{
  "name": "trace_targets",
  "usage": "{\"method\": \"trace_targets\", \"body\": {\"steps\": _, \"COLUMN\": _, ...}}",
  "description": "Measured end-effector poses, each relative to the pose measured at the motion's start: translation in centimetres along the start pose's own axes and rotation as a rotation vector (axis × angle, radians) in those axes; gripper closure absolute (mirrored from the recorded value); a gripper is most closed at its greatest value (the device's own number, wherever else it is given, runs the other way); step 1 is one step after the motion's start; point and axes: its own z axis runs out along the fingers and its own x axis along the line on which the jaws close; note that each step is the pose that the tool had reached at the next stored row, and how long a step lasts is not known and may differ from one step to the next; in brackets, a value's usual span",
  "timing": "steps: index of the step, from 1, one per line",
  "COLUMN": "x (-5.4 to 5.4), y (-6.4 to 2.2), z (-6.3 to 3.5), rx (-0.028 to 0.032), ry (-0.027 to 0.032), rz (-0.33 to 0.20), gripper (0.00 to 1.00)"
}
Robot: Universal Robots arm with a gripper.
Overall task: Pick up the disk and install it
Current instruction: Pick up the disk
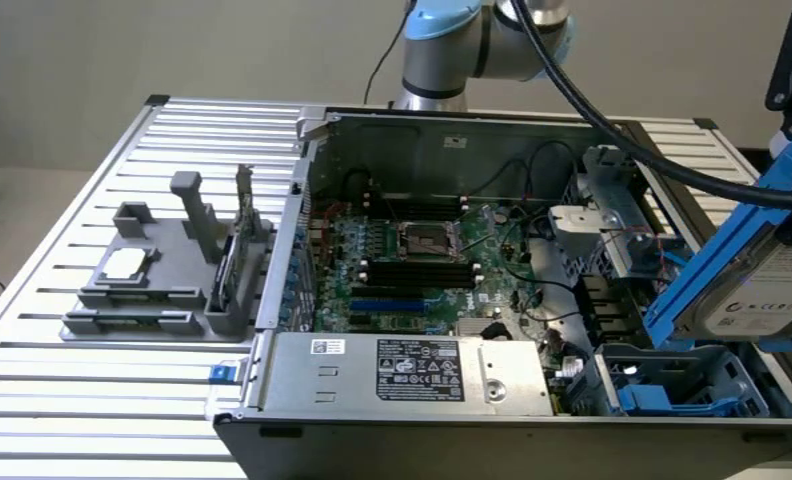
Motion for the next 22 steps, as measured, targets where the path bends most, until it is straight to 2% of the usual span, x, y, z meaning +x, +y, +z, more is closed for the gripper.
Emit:
{"method": "trace_targets", "body": {"steps": 15, "x": -0.8, "y": -0.19, "z": 2.68, "rx": -0.0006, "ry": -0.0013, "rz": 0.018, "gripper": 0.67}}
{"method": "trace_targets", "body": {"steps": 22, "x": -0.9, "y": -0.59, "z": 3.91, "rx": -0.0008, "ry": -0.0013, "rz": 0.023, "gripper": 0.67}}
